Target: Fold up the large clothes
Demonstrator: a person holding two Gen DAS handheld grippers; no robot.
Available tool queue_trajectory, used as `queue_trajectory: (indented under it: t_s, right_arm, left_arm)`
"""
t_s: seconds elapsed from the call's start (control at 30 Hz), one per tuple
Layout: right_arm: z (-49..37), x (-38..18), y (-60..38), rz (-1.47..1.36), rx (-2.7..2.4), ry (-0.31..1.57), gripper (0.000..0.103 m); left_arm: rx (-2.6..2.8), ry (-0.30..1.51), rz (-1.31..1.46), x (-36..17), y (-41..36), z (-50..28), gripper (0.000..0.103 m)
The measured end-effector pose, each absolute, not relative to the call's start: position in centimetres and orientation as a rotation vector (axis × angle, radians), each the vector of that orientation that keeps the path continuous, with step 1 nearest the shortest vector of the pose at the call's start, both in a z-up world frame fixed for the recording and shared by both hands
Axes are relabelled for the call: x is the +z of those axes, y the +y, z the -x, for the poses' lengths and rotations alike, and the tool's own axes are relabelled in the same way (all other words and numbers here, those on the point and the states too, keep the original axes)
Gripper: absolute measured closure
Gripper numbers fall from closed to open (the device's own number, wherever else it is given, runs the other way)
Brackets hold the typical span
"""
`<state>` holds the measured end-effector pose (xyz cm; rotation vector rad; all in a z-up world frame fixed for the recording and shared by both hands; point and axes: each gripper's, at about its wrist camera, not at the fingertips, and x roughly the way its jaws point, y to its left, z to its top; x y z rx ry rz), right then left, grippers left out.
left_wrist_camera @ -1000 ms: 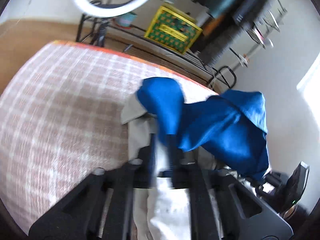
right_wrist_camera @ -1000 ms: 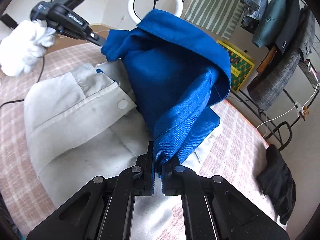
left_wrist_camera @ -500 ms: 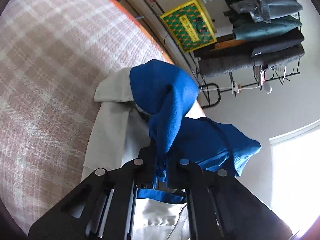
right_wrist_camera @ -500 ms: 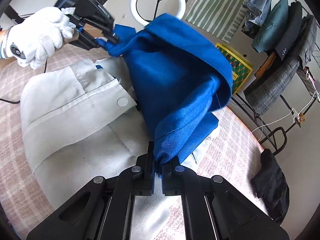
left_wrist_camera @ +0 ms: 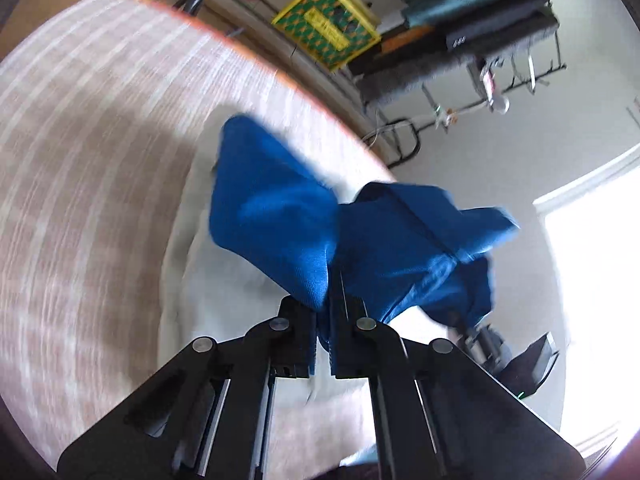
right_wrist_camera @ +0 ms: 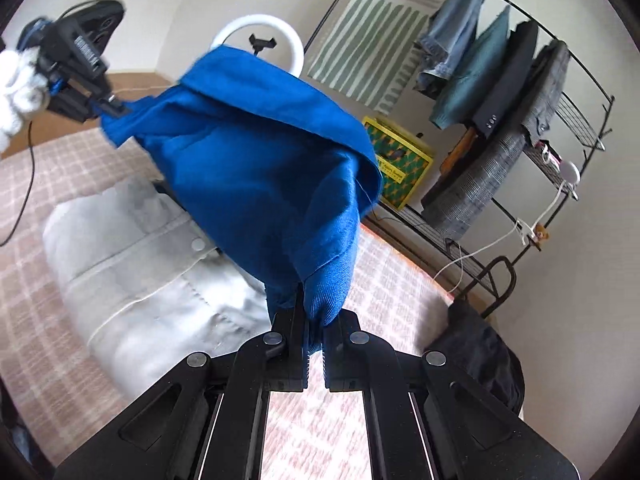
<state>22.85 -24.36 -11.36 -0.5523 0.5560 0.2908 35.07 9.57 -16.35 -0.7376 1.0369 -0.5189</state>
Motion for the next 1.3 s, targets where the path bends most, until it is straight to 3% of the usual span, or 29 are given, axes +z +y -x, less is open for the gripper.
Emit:
queue_trajectory:
  t_s: [0.17,0.37,0.5,0.53,0.57,0.6,0.63,0.67,0.8,0.9,1.0,1.03,1.07,1.1,1.13,1.17,1.3]
  right_arm:
    - [-18.2,-13.2,-24.2,0.571,0.275,0.558,0.100]
    - [-15.5,-15.3,-24.8,0.534,0.241,0.667,0.099]
    - [-13.8,-14.0,-27.1,0.415,0.227,0.735,0.094]
    - [-13.5,-13.6,-27.9,0.373,0.221,0.750,0.087]
    - [-13.4,-13.3,-28.6,0.327,0.220,0.763,0.081]
    - [-13.0,-13.0,-29.2,0.271,0.221,0.772,0.068]
    - [-13.0,-12.6,-30.0,0.197,0.225,0.783,0.058]
    - [-13.1,-12.6,-30.7,0.123,0.242,0.798,0.056]
    - [-15.4,-14.1,-32.0,-0.135,0.334,0.909,0.043]
    - [-17.0,-16.9,-31.9,-0.288,0.377,1.024,0.042]
    - [-18.2,-18.9,-31.8,-0.382,0.362,1.077,0.042]
    - [-18.5,-19.2,-32.0,-0.410,0.357,1.081,0.042]
    - [-19.0,-19.4,-32.0,-0.444,0.370,1.087,0.043]
    - [-19.4,-19.6,-32.0,-0.478,0.388,1.094,0.058]
    - [-19.6,-19.7,-31.8,-0.500,0.406,1.095,0.085]
    - [-19.8,-19.7,-31.5,-0.512,0.427,1.105,0.098]
    - [-19.5,-17.6,-31.5,-0.580,0.480,1.071,0.100]
  left_arm:
    - [-0.446,1.153,0.670,-20.5,9.4,-30.3,0.102]
    - [-0.405,1.141,0.651,-21.7,10.3,-27.4,0.102]
    - [-0.385,1.101,0.707,-21.0,12.2,-26.0,0.102]
    - [-0.376,1.086,0.711,-20.7,12.6,-25.8,0.101]
    - [-0.364,1.075,0.716,-20.4,12.9,-25.8,0.093]
    - [-0.359,1.070,0.732,-20.4,13.0,-25.9,0.085]
    - [-0.356,1.061,0.752,-20.3,13.2,-25.9,0.059]
    - [-0.343,1.047,0.761,-20.3,13.4,-26.1,0.044]
    - [-0.339,1.057,0.773,-21.1,13.0,-26.8,0.044]
    - [-0.315,1.064,0.757,-21.7,12.6,-28.0,0.044]
    - [-0.313,1.064,0.847,-22.8,12.7,-29.1,0.046]
    - [-0.325,1.062,0.866,-23.0,12.6,-29.4,0.060]
    - [-0.345,1.067,0.855,-23.0,12.1,-29.9,0.090]
    - [-0.345,1.075,0.823,-22.8,11.7,-30.2,0.097]
    - [-0.329,1.074,0.783,-22.4,11.3,-30.1,0.099]
    - [-0.330,1.071,0.786,-22.2,11.4,-29.6,0.101]
    - [-0.360,1.058,0.897,-21.3,12.7,-26.7,0.103]
